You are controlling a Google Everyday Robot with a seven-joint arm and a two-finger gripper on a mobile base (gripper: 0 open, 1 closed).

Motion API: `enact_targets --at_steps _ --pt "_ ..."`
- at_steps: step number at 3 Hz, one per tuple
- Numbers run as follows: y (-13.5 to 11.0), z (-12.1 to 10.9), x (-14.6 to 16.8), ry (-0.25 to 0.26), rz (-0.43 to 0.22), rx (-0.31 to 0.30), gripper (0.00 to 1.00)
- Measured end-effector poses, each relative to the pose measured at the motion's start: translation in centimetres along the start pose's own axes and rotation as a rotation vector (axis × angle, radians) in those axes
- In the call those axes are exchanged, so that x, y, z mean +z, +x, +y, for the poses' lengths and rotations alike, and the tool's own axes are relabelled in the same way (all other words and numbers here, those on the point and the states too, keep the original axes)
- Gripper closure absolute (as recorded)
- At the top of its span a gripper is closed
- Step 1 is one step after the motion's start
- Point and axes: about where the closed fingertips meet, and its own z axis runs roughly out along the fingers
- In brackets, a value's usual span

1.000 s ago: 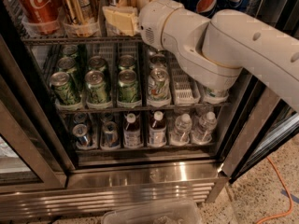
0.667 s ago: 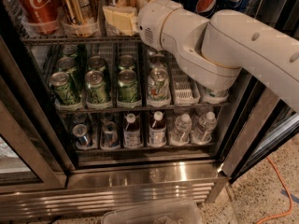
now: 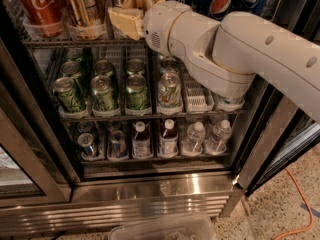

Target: Pick orange can from top shelf of fridge

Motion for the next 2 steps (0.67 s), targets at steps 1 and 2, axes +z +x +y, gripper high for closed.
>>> enact_targets --at_steps 1,2 --pt "-0.79 0.25 0.31 -0.013 -0.018 -0.013 1.00" --pt "-1.76 0.35 0.54 -0.020 -0.037 -0.038 1.00"
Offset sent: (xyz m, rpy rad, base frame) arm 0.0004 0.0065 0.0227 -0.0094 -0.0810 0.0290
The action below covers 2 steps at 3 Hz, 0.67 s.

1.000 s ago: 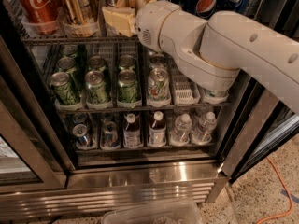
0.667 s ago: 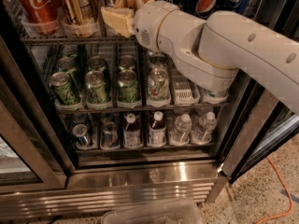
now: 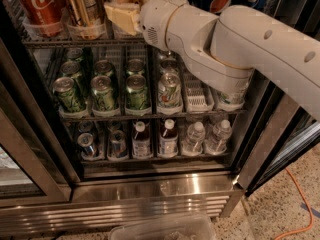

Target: Pick orange can from top shelf of fridge

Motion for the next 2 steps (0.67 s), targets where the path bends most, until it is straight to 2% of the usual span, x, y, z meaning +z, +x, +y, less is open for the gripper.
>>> enact_targets --at_steps 2 --pt "-0.79 -0.23 -0.37 0.016 -0.010 -0.027 1.00"
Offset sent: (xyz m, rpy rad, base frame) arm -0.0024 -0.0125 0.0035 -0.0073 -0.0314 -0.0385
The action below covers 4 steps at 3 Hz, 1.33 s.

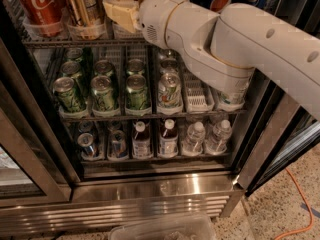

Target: Pick orange can from top shelf of fridge

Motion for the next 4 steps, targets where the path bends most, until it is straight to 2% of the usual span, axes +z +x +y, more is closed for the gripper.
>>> enact_targets --at_steps 4 --pt "-2.4 -1.2 -1.1 0.039 -0.051 -0.050 1.00"
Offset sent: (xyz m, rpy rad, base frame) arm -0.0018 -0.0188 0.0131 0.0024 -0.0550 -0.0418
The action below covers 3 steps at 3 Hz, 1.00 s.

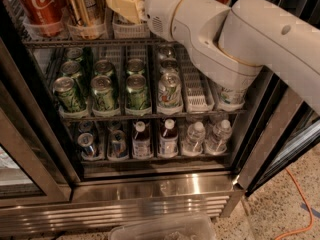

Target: Pick orange can from top shelf of fridge

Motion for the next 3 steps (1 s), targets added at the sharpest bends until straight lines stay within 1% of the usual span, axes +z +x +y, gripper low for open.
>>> enact_targets --at_steps 1,2,3 --pt "-1.4 -0.2 -0.7 0.006 -0.027 -0.024 1.00" --pt "-2.0 0.2 -1.5 0.000 -0.030 -0.031 1.00" --pt "-3.2 0.7 -2.7 -0.012 -0.033 -0.049 1.00"
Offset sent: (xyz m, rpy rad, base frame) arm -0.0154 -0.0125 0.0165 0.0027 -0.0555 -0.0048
